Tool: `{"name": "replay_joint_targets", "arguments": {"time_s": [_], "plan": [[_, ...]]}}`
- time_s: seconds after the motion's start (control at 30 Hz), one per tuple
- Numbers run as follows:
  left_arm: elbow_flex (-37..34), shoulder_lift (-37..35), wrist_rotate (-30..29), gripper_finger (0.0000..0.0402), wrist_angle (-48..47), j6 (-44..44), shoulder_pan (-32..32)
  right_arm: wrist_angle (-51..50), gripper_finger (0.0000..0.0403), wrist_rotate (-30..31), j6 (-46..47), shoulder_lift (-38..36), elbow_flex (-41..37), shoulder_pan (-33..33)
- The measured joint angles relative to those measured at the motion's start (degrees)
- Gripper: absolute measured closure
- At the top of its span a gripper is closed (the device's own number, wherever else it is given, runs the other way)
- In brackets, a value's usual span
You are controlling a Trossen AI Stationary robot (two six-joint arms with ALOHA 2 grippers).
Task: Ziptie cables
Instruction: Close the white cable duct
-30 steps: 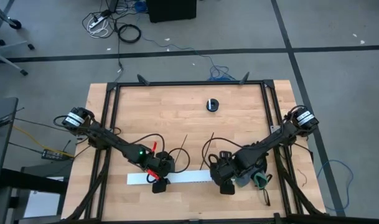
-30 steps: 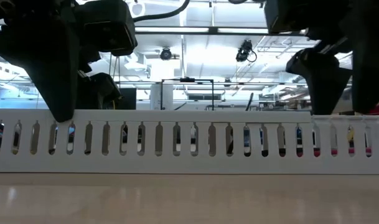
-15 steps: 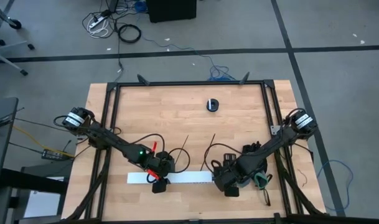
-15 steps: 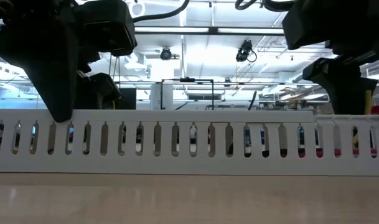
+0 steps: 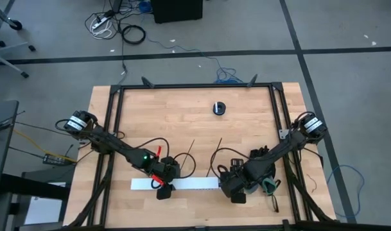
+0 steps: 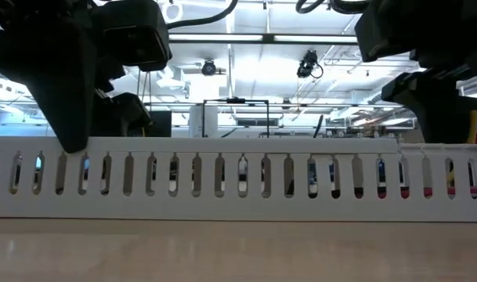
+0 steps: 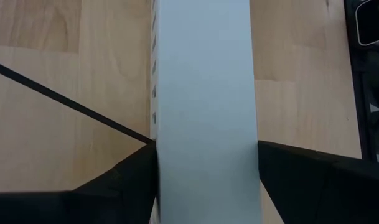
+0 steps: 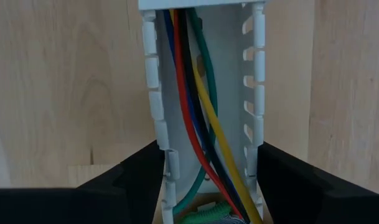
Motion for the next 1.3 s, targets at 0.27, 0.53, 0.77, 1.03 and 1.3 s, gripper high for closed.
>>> {"name": "replay_joint_targets", "arguments": {"time_s": [0.27, 0.53, 0.77, 1.03, 1.3], "plan": [[0.0, 0.0, -0.1, 0.0161, 0.4, 0.0, 0.0, 0.5, 0.0172, -0.4, -0.4, 0.0, 0.0, -0.9], [0.0, 0.1, 0.0, 0.0161, 1.1, 0.1, 0.2, 1.1, 0.0173, -0.3, -0.4, 0.0, -0.1, -1.1], [0.1, 0.1, 0.7, 0.0161, 1.3, 1.4, 1.0, 1.2, 0.0175, -0.3, -0.2, 0.0, -0.1, -1.4], [0.9, 0.2, 0.9, 0.0161, 0.9, 2.9, 1.8, 1.5, 0.0175, -0.3, -0.1, 0.0, -0.1, -1.5], [1.2, 0.6, 0.5, 0.0161, -1.0, 1.5, 1.8, 1.2, 0.0174, 0.1, 0.5, 0.0, -0.1, -3.1]]}}
